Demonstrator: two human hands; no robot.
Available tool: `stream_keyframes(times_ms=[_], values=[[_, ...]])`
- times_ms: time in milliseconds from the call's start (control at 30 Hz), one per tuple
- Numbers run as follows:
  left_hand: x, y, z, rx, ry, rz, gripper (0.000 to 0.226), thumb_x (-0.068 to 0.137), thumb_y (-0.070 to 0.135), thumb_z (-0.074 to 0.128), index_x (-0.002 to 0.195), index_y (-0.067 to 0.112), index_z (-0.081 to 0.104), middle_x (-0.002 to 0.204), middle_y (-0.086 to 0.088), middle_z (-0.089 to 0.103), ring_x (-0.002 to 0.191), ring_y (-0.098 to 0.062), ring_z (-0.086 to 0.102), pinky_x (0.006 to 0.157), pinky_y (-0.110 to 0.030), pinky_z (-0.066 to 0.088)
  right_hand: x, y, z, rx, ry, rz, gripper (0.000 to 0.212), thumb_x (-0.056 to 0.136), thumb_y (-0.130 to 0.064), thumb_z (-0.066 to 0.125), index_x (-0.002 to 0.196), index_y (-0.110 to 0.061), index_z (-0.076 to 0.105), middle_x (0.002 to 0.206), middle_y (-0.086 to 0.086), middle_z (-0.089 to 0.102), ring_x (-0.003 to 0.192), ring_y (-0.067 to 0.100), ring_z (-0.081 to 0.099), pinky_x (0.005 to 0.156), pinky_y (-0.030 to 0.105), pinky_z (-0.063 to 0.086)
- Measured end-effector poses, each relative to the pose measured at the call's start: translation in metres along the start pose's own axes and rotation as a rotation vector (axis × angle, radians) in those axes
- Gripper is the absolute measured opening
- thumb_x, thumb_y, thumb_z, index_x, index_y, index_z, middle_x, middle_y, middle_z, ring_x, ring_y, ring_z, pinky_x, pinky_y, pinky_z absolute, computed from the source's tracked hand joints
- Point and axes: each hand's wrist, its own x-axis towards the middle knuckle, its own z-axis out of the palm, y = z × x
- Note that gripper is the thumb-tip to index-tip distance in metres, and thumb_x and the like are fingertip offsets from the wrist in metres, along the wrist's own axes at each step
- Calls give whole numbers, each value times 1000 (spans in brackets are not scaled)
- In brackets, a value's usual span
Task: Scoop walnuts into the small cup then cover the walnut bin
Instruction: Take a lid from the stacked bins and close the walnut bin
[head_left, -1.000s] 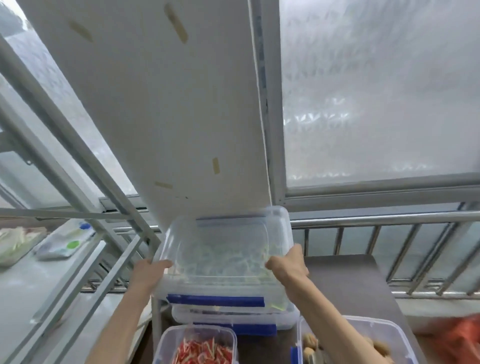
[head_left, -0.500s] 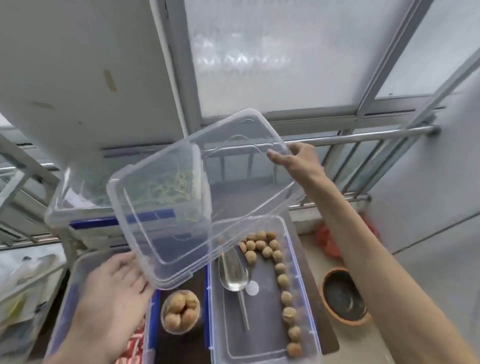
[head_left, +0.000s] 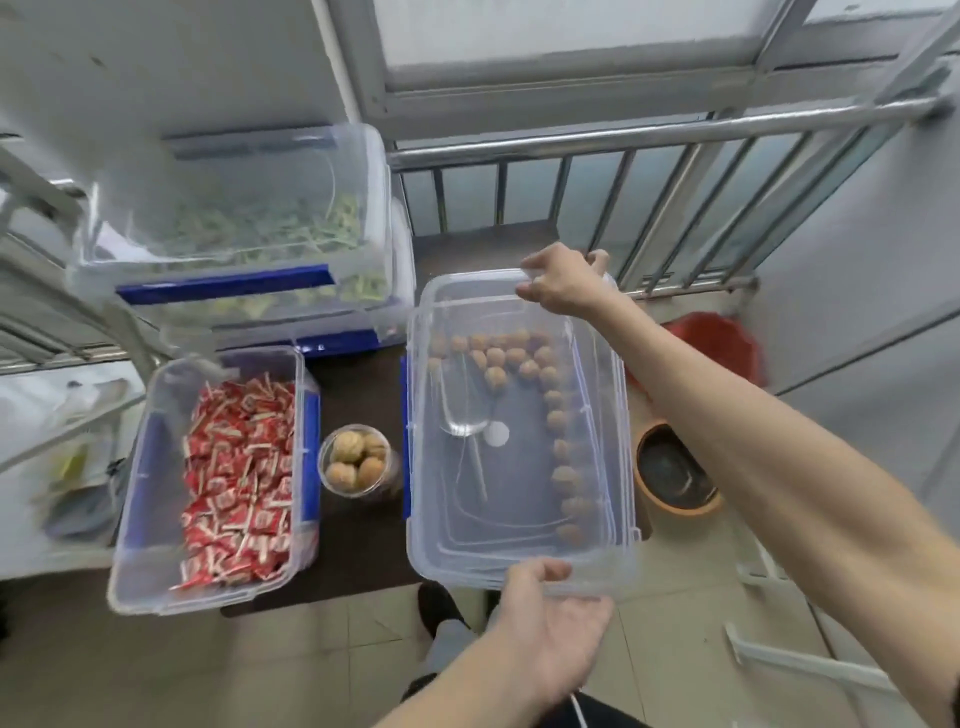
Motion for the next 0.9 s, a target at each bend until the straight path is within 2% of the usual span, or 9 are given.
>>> stream_keyframes(times_ms=[100,300,400,467,533,600,700,800,900], values=[[25,2,-14,57,125,30,53,84,-2,44,134,-17,50,129,-36,60,130,-42,56,114,-41,40,8,0,32,-8,-16,13,44,92,-34,55,135,-25,60,140,-3,60,134,21,48,114,49,12],[36,15,-20,141,138,74,52,85,2,48,134,-17,48,133,-34,58,130,-37,54,118,-37,32,20,1,78,24,11,-76,38,98,-23,49,135,-23,58,149,4,50,144,22,33,117,48,9],[22,27,-11,233,61,-18,29,84,3,54,105,-18,53,97,-28,63,99,-32,53,86,-32,44,18,9,90,34,67,-113,46,101,-27,47,146,-19,45,161,11,31,152,25,18,120,46,7],[5,27,-5,466,151,-2,24,77,3,65,93,-9,52,92,-21,55,95,-32,51,67,-30,46,12,13,90,42,122,-86,55,100,-29,48,151,-13,35,164,13,21,153,26,11,121,45,4],[-14,28,-3,736,261,193,25,81,6,68,102,-7,62,106,-20,65,101,-27,65,74,-27,58,-1,18,85,73,209,-9,60,99,-29,49,152,-8,31,164,15,17,154,27,8,121,45,2],[-32,37,-3,989,325,551,27,76,14,71,103,10,69,111,-9,72,102,-17,69,90,-29,57,-21,25,82,150,273,84,65,96,-27,51,152,-4,28,164,17,17,153,28,8,121,45,3],[-41,65,-11,1230,553,981,39,86,14,70,118,27,54,130,8,54,120,-13,55,104,-33,45,-57,39,91,200,221,173,71,97,-30,51,153,1,21,163,21,16,152,31,11,121,44,9],[-24,86,-29,1284,732,1029,65,94,24,65,150,18,32,155,-1,30,140,-22,39,111,-38,37,-75,55,105,250,183,144,72,99,-34,47,153,2,17,161,24,21,150,33,19,122,43,18],[-3,97,-42,1278,720,976,78,97,38,59,159,17,18,166,-4,22,150,-24,30,116,-45,32,-79,61,107,275,172,115,71,102,-38,39,155,-1,12,163,18,17,151,27,18,120,35,17]])
